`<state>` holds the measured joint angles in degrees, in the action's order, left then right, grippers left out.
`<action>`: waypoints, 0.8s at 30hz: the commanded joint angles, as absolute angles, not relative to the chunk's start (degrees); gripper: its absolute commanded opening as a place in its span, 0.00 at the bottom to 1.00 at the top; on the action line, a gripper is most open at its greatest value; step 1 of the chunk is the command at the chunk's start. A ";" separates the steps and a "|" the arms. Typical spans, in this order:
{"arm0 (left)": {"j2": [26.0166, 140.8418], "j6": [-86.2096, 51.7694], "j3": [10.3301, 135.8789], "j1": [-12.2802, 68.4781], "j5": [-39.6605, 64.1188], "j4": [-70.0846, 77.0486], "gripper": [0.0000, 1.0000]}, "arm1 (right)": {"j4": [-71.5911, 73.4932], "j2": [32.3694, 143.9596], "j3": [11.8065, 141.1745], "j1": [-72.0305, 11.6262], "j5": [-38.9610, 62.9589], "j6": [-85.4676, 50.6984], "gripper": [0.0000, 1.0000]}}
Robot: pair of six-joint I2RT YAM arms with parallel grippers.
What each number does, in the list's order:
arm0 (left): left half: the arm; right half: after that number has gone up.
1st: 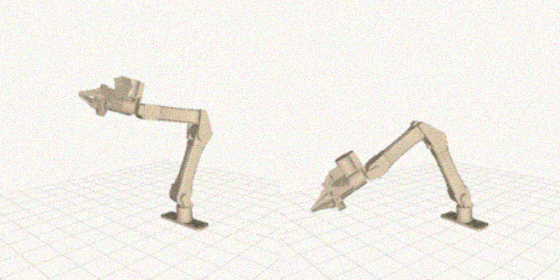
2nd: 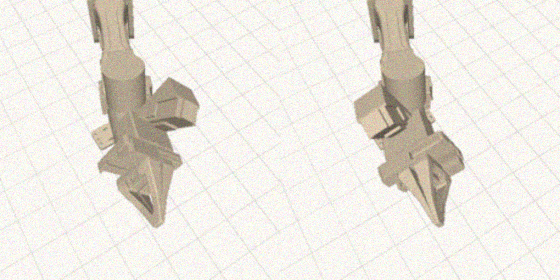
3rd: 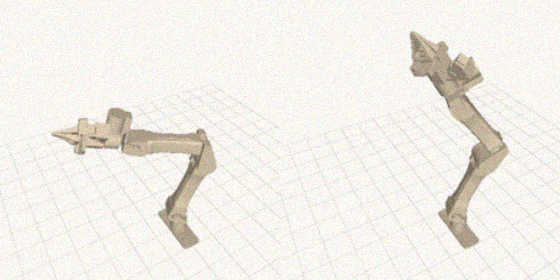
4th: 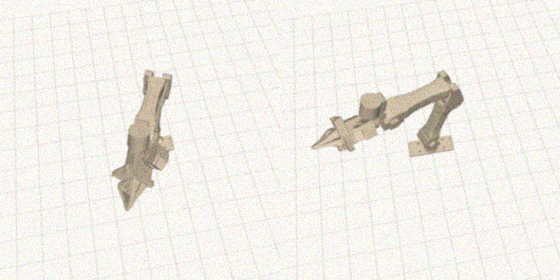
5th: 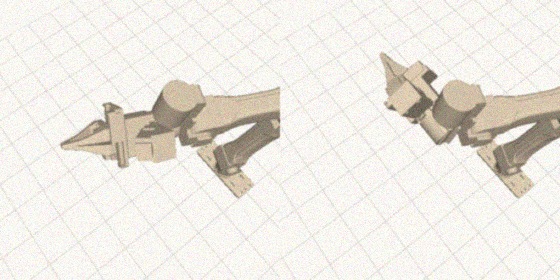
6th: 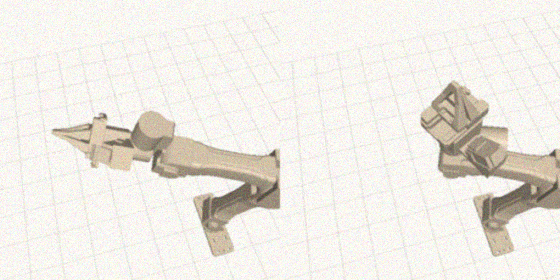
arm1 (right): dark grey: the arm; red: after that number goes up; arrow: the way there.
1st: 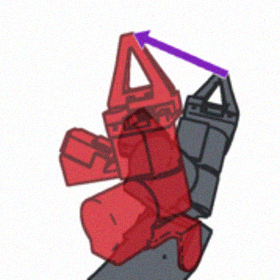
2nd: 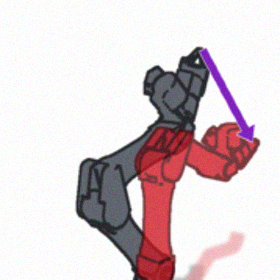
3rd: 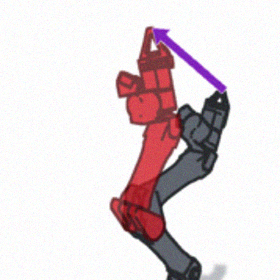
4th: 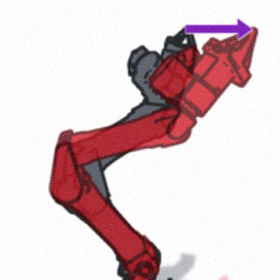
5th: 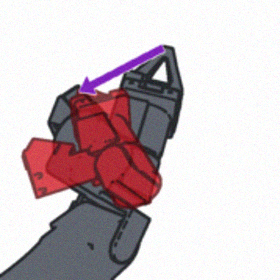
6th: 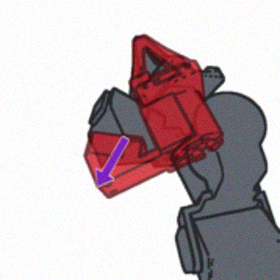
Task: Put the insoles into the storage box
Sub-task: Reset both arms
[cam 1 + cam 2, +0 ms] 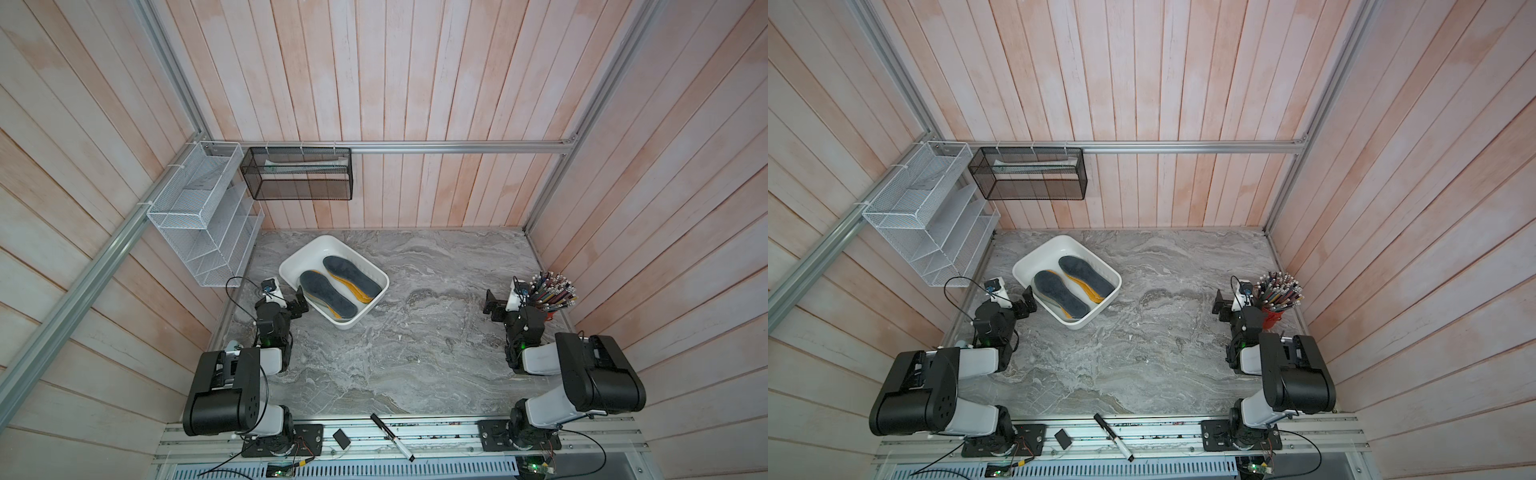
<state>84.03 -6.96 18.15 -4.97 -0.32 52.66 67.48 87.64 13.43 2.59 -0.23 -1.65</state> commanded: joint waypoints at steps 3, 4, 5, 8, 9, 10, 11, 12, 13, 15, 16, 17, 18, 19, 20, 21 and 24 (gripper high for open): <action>87.62 -2.34 17.80 -3.31 4.00 60.84 1.00 | 67.93 86.95 14.41 2.40 -1.22 -1.41 0.98; 87.58 -2.15 17.69 -3.26 4.29 60.44 1.00 | 67.94 86.99 14.41 2.37 -1.16 -1.43 0.98; 88.09 -2.12 17.29 -3.30 4.22 61.85 1.00 | 67.94 86.93 14.38 2.33 -1.19 -1.41 0.99; 88.49 -1.28 16.09 -0.56 -2.91 64.37 1.00 | 67.94 86.97 14.41 2.36 -1.22 -1.41 0.99; 88.55 -1.14 15.91 0.66 -6.62 64.86 1.00 | 67.94 86.91 14.41 2.37 -1.19 -1.41 0.98; 88.83 -1.33 15.69 0.87 -7.93 65.79 1.00 | 67.95 86.92 14.41 2.38 -1.16 -1.41 0.98; 88.75 -2.29 15.81 0.85 -9.79 65.52 1.00 | 67.94 86.93 14.41 2.35 -1.15 -1.45 0.98; 88.62 -3.02 15.77 0.73 -10.73 65.22 1.00 | 67.95 86.92 14.41 2.33 -1.22 -1.41 0.98; 88.67 -3.07 15.73 0.51 -10.64 65.30 1.00 | 67.96 86.93 14.42 2.36 -1.16 -1.41 0.99; 88.55 -3.07 15.68 0.52 -10.70 65.31 1.00 | 67.95 86.92 14.40 2.36 -1.21 -1.41 0.98; 88.54 -3.05 15.53 0.54 -10.66 65.51 1.00 | 67.94 86.93 14.41 2.33 -1.20 -1.46 0.98; 88.46 -3.04 15.49 0.51 -10.64 65.48 1.00 | 67.95 86.92 14.42 2.38 -1.19 -1.45 0.99; 88.48 -3.08 15.47 0.53 -10.63 65.48 1.00 | 68.01 86.92 14.41 2.36 -1.15 -1.45 0.98; 88.46 -3.08 15.47 0.55 -10.63 65.60 1.00 | 67.98 86.97 14.41 2.37 -1.17 -1.41 0.99; 88.43 -3.01 15.47 0.51 -10.63 65.63 1.00 | 67.99 86.92 14.41 2.37 -1.15 -1.41 0.98; 88.50 -2.99 15.47 0.56 -10.63 65.65 1.00 | 67.94 86.95 14.41 2.33 -1.19 -1.41 0.98; 88.44 -2.99 15.42 0.55 -10.63 65.63 1.00 | 67.99 86.92 14.41 2.37 -1.23 -1.41 0.98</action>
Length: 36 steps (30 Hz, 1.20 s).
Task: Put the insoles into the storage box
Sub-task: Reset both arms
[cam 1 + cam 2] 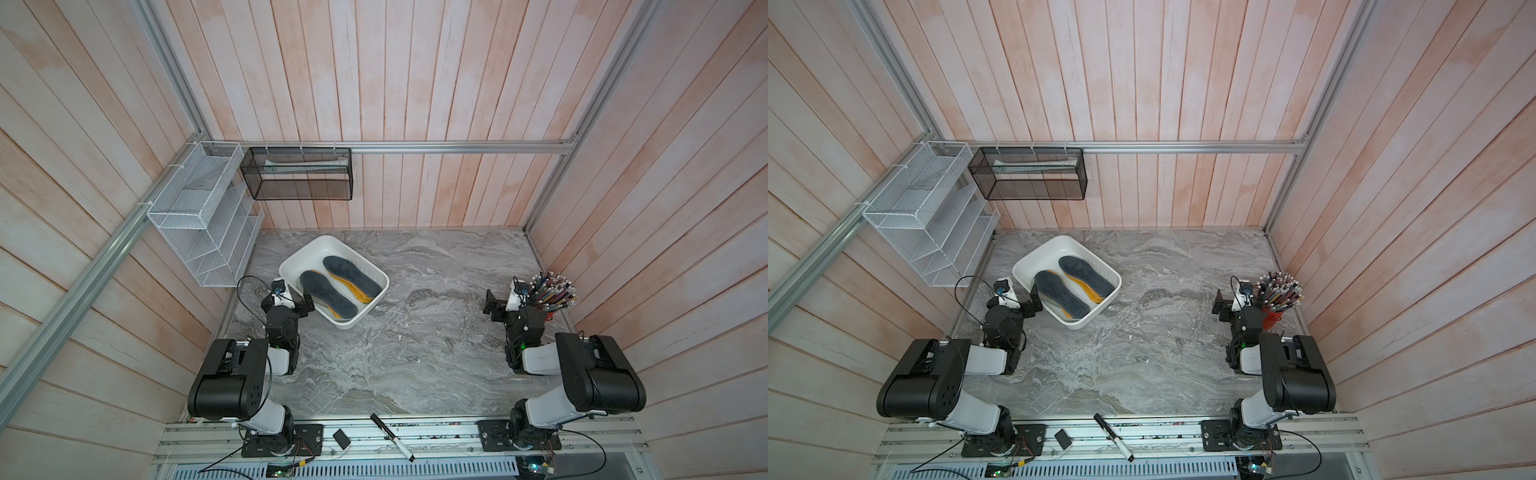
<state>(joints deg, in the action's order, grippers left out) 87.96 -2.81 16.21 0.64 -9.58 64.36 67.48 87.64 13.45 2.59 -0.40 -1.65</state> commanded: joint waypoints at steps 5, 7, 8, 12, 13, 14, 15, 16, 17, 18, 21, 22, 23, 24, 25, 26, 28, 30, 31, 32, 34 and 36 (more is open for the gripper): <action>88.50 -2.99 15.47 0.53 -10.63 65.62 1.00 | 67.98 86.92 14.40 2.37 -1.15 -1.46 0.99; 88.50 -2.96 15.47 0.53 -10.64 65.59 1.00 | 68.03 86.90 14.41 2.30 -1.18 -1.42 0.98; 88.51 -2.98 15.47 0.55 -10.63 65.61 1.00 | 68.03 86.92 14.40 2.37 -1.21 -1.42 0.99; 88.45 -2.98 15.47 0.49 -10.66 65.64 1.00 | 68.03 86.88 14.37 2.32 -1.20 -1.40 0.98; 88.49 -2.99 15.51 0.53 -10.72 65.58 1.00 | 68.03 86.92 14.41 2.31 -1.15 -1.38 0.98; 88.49 -2.98 15.47 0.53 -10.68 65.63 1.00 | 68.07 86.92 14.37 2.34 -1.23 -1.41 0.99; 88.45 -2.98 15.47 0.52 -10.64 65.63 1.00 | 68.07 86.92 14.36 2.33 -1.20 -1.42 0.98; 88.50 -2.99 15.47 0.48 -10.68 65.63 1.00 | 68.08 86.92 14.37 2.34 -1.23 -1.41 0.98; 88.51 -2.94 15.47 0.53 -10.68 65.56 1.00 | 68.04 86.90 14.33 2.37 -1.16 -1.34 0.98; 88.49 -2.99 15.47 0.49 -10.64 65.57 1.00 | 68.06 86.93 14.38 2.33 -1.23 -1.38 0.98; 88.50 -2.97 15.47 0.56 -10.66 65.50 1.00 | 68.03 86.92 14.41 2.37 -1.27 -1.32 0.99; 88.51 -2.99 15.56 0.47 -10.64 65.63 1.00 | 68.03 86.93 14.37 2.30 -1.22 -1.32 0.98; 88.47 -2.99 15.48 0.54 -10.63 65.48 1.00 | 68.07 86.92 14.39 2.35 -1.20 -1.39 0.98; 88.50 -2.99 15.47 0.52 -10.64 65.55 1.00 | 68.03 86.92 14.41 2.31 -1.21 -1.36 0.98; 88.46 -2.99 15.47 0.53 -10.63 65.55 1.00 | 68.01 86.92 14.41 2.41 -1.23 -1.32 0.98; 88.50 -2.98 15.47 0.52 -10.64 65.47 1.00 | 68.06 86.92 14.41 2.34 -1.20 -1.34 0.99; 88.53 -2.97 15.47 0.54 -10.63 65.50 1.00 | 68.04 86.92 14.37 2.29 -1.27 -1.39 0.98; 88.50 -2.98 15.47 0.54 -10.64 65.49 1.00 | 68.03 86.92 14.35 2.39 -1.23 -1.37 0.98; 88.47 -2.95 15.47 0.53 -10.64 65.51 1.00 | 68.02 86.92 14.40 2.37 -1.21 -1.32 0.99; 88.40 -2.98 15.46 0.53 -10.63 65.48 1.00 | 68.05 86.92 14.36 2.33 -1.23 -1.32 0.98; 88.51 -2.99 15.47 0.49 -10.65 65.45 1.00 | 68.12 86.92 14.33 2.41 -1.27 -1.38 0.98; 88.50 -2.94 15.47 0.53 -10.63 65.50 1.00 | 68.62 87.01 14.17 2.30 -1.13 -1.28 0.99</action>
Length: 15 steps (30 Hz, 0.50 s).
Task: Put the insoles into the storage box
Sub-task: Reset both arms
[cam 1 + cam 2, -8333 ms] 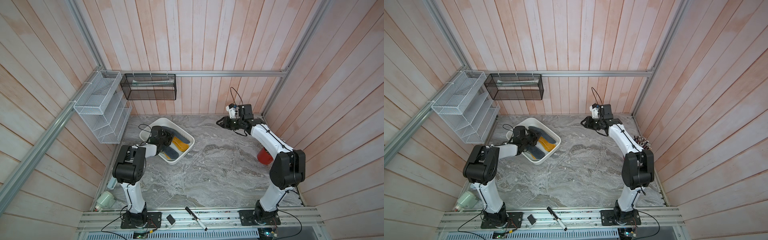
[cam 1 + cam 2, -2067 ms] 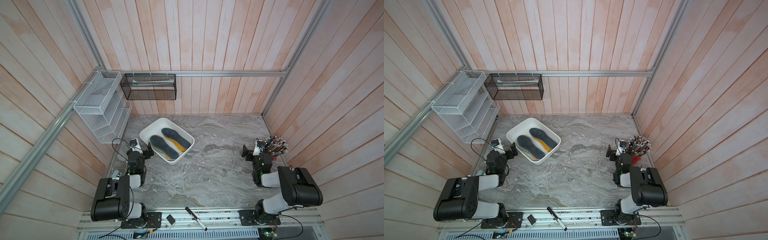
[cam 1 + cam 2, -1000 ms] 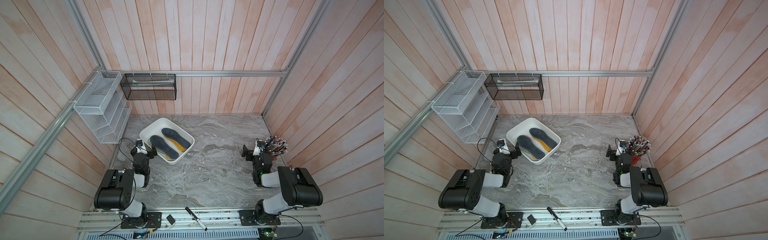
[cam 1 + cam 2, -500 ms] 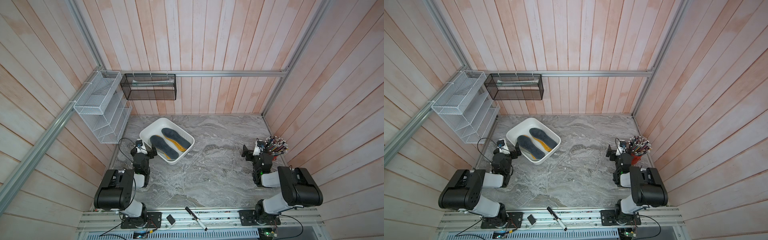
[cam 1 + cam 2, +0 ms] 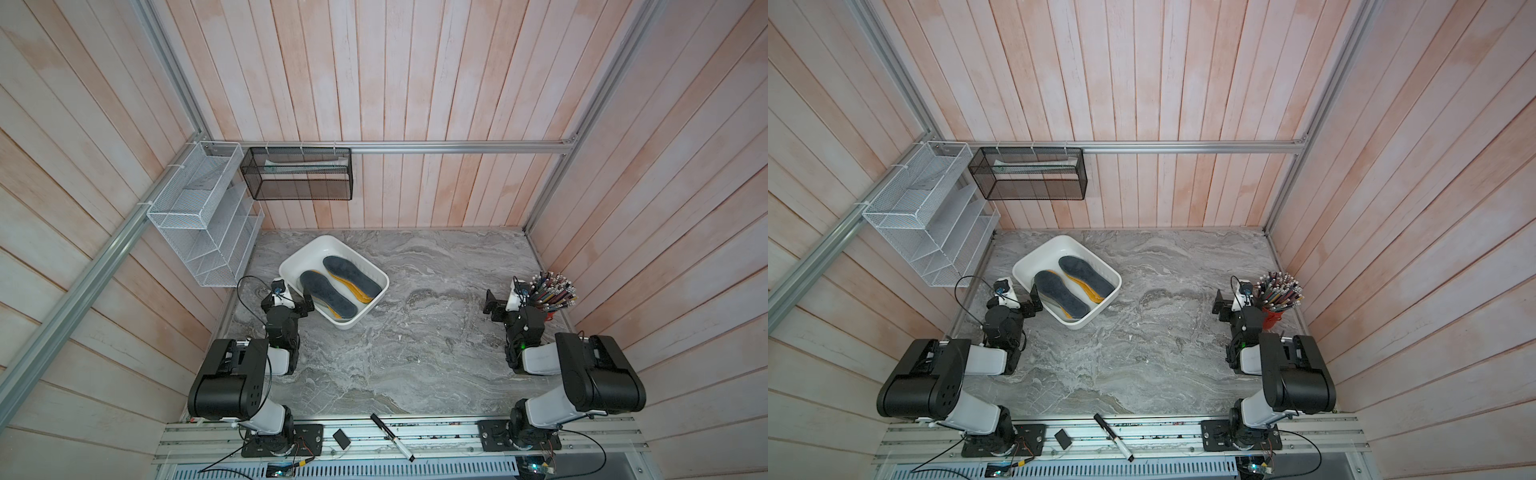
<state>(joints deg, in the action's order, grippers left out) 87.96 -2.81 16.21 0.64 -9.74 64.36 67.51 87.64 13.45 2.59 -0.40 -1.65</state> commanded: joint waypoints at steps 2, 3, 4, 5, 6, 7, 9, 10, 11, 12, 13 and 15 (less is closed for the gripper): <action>88.54 -2.96 15.47 0.53 -10.63 65.54 1.00 | 68.47 86.99 14.16 2.26 -1.07 -1.23 0.99; 88.46 -2.91 15.47 0.49 -10.63 65.49 1.00 | 68.47 87.01 14.21 2.27 -1.07 -1.23 0.98; 88.50 -2.99 15.49 0.50 -10.70 65.42 1.00 | 68.47 87.07 14.18 2.28 -1.06 -1.27 0.98; 88.49 -2.99 15.49 0.53 -10.64 65.46 1.00 | 68.48 87.10 14.24 2.28 -1.02 -1.15 0.99; 88.48 -2.99 15.53 0.52 -10.64 65.54 1.00 | 68.34 87.17 14.36 2.14 -1.01 -1.06 0.98; 88.51 -2.99 15.62 0.51 -10.63 65.47 1.00 | 68.37 87.26 14.41 2.22 -1.04 -1.17 0.98; 88.51 -2.94 15.57 0.47 -10.63 65.50 1.00 | 68.25 87.19 14.40 2.17 -0.99 -1.15 0.99; 88.54 -2.98 15.68 0.49 -10.65 65.52 1.00 | 68.29 87.19 14.41 2.19 -1.02 -1.18 0.99; 88.48 -2.99 15.64 0.50 -10.63 65.47 1.00 | 68.28 87.17 14.42 2.17 -1.04 -1.14 0.98; 88.53 -2.99 15.69 0.48 -10.63 65.49 1.00 | 68.21 87.19 14.41 2.15 -1.05 -1.09 0.98; 88.51 -2.99 15.58 0.49 -10.63 65.49 1.00 | 68.20 87.18 14.35 2.19 -0.98 -1.06 0.99; 88.58 -2.97 15.56 0.53 -10.68 65.47 1.00 | 68.18 87.16 14.37 2.19 -1.01 -1.10 0.98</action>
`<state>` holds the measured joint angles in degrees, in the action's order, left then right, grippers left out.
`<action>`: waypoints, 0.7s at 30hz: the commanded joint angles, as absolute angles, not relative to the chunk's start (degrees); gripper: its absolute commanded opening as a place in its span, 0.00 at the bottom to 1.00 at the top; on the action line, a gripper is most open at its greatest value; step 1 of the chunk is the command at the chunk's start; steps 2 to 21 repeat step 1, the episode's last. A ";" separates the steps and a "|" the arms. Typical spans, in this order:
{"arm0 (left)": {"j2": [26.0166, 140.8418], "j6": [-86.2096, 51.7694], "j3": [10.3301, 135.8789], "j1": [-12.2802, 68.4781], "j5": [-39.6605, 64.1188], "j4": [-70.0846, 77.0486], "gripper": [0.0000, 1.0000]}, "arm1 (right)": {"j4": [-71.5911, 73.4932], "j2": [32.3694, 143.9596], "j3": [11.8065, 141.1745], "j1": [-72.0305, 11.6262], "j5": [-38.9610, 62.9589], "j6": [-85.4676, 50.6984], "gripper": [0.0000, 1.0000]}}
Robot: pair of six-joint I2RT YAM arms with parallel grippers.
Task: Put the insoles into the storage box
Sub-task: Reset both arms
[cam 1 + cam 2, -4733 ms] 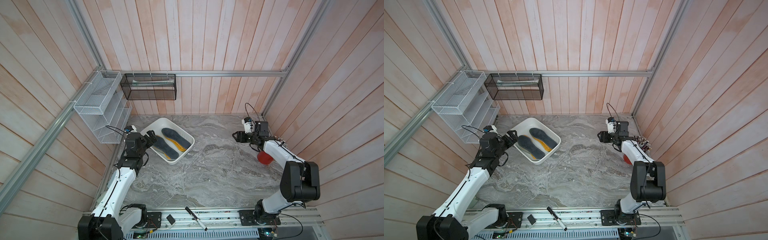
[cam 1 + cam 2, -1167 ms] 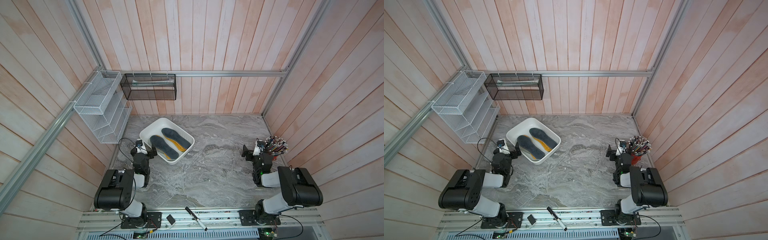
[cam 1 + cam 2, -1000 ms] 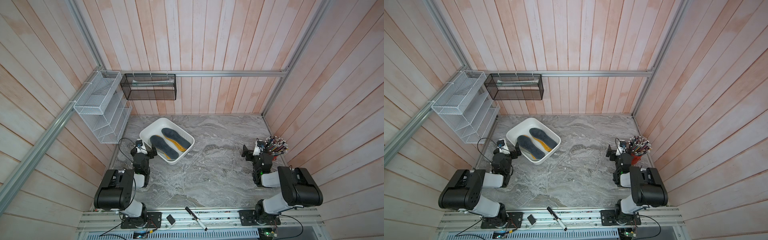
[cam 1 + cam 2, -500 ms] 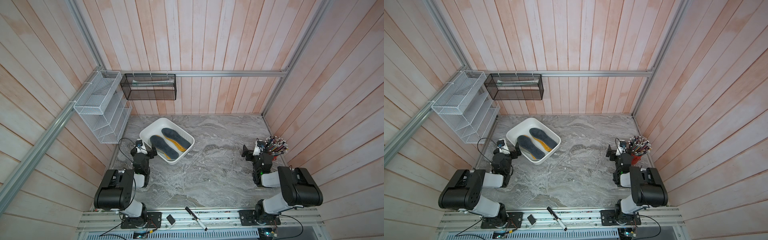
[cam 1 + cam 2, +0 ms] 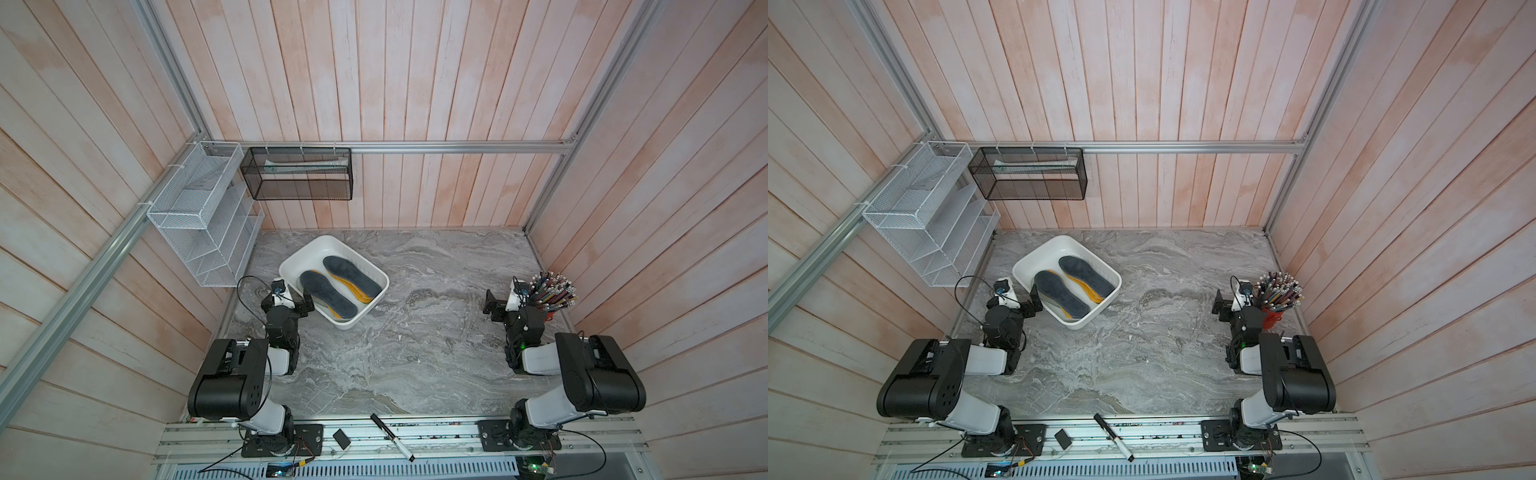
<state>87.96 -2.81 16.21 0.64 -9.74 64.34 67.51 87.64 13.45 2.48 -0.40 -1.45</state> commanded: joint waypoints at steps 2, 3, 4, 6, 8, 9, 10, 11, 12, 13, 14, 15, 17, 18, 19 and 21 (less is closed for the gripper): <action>88.50 -2.99 15.54 0.53 -10.64 65.44 1.00 | 68.09 87.10 14.41 2.11 -0.97 -1.06 0.98; 88.50 -2.99 15.54 0.53 -10.64 65.44 1.00 | 68.09 87.10 14.41 2.11 -0.97 -1.06 0.98; 88.50 -2.99 15.54 0.53 -10.64 65.44 1.00 | 68.09 87.10 14.41 2.11 -0.97 -1.06 0.98; 88.50 -2.99 15.54 0.53 -10.64 65.44 1.00 | 68.09 87.10 14.41 2.11 -0.97 -1.06 0.98; 88.50 -2.99 15.54 0.53 -10.64 65.44 1.00 | 68.09 87.10 14.41 2.11 -0.97 -1.06 0.98; 88.50 -2.99 15.54 0.53 -10.64 65.44 1.00 | 68.09 87.10 14.41 2.11 -0.97 -1.06 0.98; 88.50 -2.99 15.54 0.53 -10.64 65.44 1.00 | 68.09 87.10 14.41 2.11 -0.97 -1.06 0.98; 88.50 -2.99 15.54 0.53 -10.64 65.44 1.00 | 68.09 87.10 14.41 2.11 -0.97 -1.06 0.98; 88.50 -2.99 15.54 0.53 -10.64 65.44 1.00 | 68.09 87.10 14.41 2.11 -0.97 -1.06 0.98; 88.50 -2.99 15.54 0.53 -10.64 65.44 1.00 | 68.09 87.10 14.41 2.11 -0.97 -1.06 0.98; 88.50 -2.99 15.54 0.53 -10.64 65.44 1.00 | 68.09 87.10 14.41 2.11 -0.97 -1.06 0.98; 88.50 -2.99 15.54 0.53 -10.64 65.44 1.00 | 68.09 87.10 14.41 2.11 -0.97 -1.06 0.98; 88.50 -2.99 15.54 0.53 -10.64 65.44 1.00 | 68.09 87.10 14.41 2.11 -0.97 -1.06 0.98; 88.50 -2.99 15.54 0.53 -10.64 65.44 1.00 | 68.09 87.10 14.41 2.11 -0.97 -1.06 0.98; 88.50 -2.99 15.54 0.53 -10.64 65.44 1.00 | 68.09 87.10 14.41 2.11 -0.97 -1.06 0.98; 88.50 -2.99 15.54 0.53 -10.64 65.44 1.00 | 68.09 87.10 14.41 2.11 -0.97 -1.06 0.98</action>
